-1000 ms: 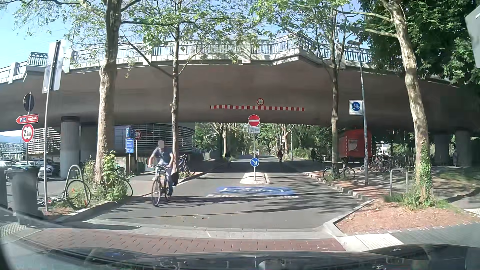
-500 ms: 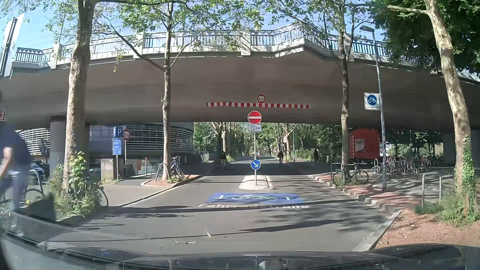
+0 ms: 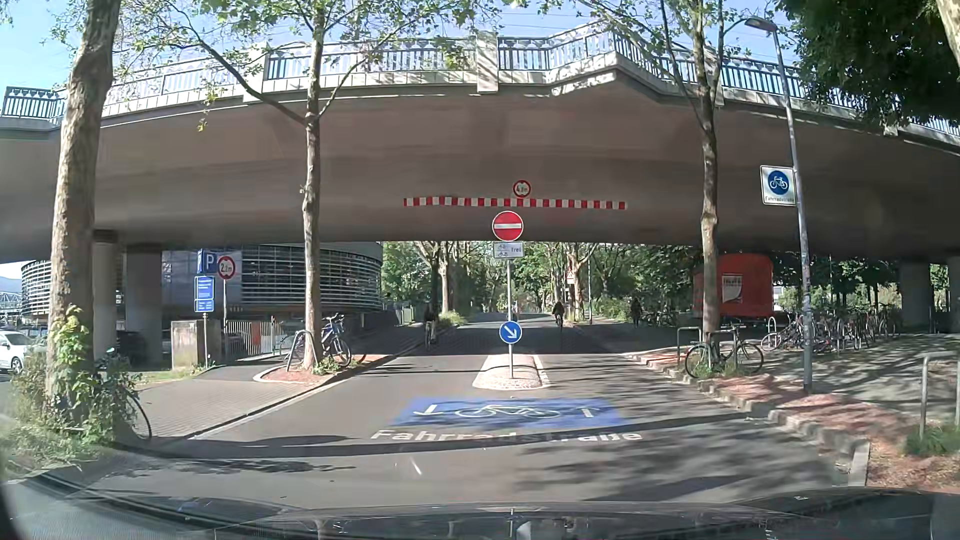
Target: Follow the waypoints while adhering to traffic rules and regulations
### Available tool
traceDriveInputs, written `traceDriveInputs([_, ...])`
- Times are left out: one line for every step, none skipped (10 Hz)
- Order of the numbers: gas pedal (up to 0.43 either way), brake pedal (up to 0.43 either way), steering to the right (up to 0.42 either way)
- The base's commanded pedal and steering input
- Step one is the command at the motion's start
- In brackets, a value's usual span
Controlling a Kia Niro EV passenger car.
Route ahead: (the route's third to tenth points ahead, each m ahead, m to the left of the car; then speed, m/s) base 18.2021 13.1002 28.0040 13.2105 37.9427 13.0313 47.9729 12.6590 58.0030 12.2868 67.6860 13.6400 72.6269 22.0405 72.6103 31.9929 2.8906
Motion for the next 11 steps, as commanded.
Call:
traceDriveInputs([0.0,0.152,0.01])
traceDriveInputs([0.0,0.152,0.012])
traceDriveInputs([0.0,0.152,0.016])
traceDriveInputs([0.0,0.159,0.02])
traceDriveInputs([0.0,0.159,0.02])
traceDriveInputs([0.0,0.171,0.02])
traceDriveInputs([0.0,0.177,0.021])
traceDriveInputs([0.0,0.171,0.023])
traceDriveInputs([0.0,0.165,0.021])
traceDriveInputs([0.0,0.152,0.017])
traceDriveInputs([0.0,0.152,0.013])
